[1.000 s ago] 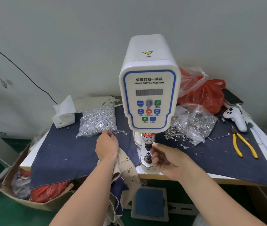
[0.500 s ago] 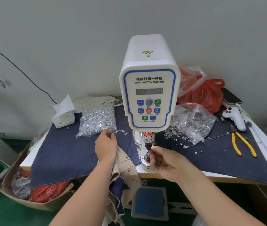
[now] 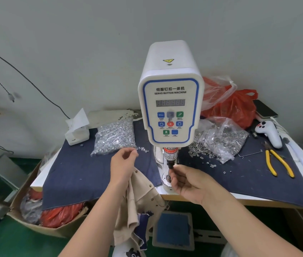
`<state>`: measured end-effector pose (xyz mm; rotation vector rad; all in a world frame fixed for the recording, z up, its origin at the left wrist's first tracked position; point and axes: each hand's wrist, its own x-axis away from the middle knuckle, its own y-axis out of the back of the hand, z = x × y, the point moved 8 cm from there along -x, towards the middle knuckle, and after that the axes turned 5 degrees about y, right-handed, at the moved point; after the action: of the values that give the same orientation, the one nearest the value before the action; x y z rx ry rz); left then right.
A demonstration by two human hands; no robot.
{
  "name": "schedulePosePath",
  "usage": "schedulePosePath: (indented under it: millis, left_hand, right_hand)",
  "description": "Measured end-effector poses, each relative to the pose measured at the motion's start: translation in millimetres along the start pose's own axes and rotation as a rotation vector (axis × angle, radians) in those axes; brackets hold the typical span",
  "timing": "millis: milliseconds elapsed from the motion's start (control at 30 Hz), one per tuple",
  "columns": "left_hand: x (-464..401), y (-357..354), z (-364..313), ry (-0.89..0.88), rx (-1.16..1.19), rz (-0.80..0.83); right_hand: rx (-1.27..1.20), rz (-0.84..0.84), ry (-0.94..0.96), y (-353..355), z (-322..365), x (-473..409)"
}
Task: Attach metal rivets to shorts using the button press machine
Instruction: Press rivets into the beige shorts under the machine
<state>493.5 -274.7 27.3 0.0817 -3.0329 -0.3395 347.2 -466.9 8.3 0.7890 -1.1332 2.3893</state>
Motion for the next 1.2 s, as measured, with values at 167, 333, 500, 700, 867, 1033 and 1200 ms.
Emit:
schedulePosePath:
  millis: [167,333,500,700,867,1033,1200]
  left_hand:
    - [27.8,-1.1,1.6,0.039,0.089,0.050]
    - [53.0,-16.6,3.4,0.021,0.052,0.158]
    - [73.7,-33.5,6.9,-0.022,0.043,0.238]
    - [84.6,-51.2,6.2,-0.024,0.055,0.295]
    - [87.1,-62.4,-0.5,-0.045,0.045,0.318]
    - [89.4,-68.3,0.0,-0.065,-0.035,0.323]
    - [88.4,-68.7,-3.1,-0.086,-0.078,0.324]
  right_hand:
    - [-0.018,-0.004,0.000,-2.1,-0.9,3.1]
    - [-0.076,-0.016,-0.012,-2.8,-3.9,5.8]
    - [-0.100,0.018,-0.037,-3.9,-6.3,6.5]
    - [0.003,0.081,0.038,4.9,2.0,6.5]
    - [0.162,0.009,0.203,31.0,25.9,-5.3]
    - [0.190,-0.107,0.246,71.3,35.3,-18.9]
    - [0.121,-0.099,0.213,89.9,32.4,-29.0]
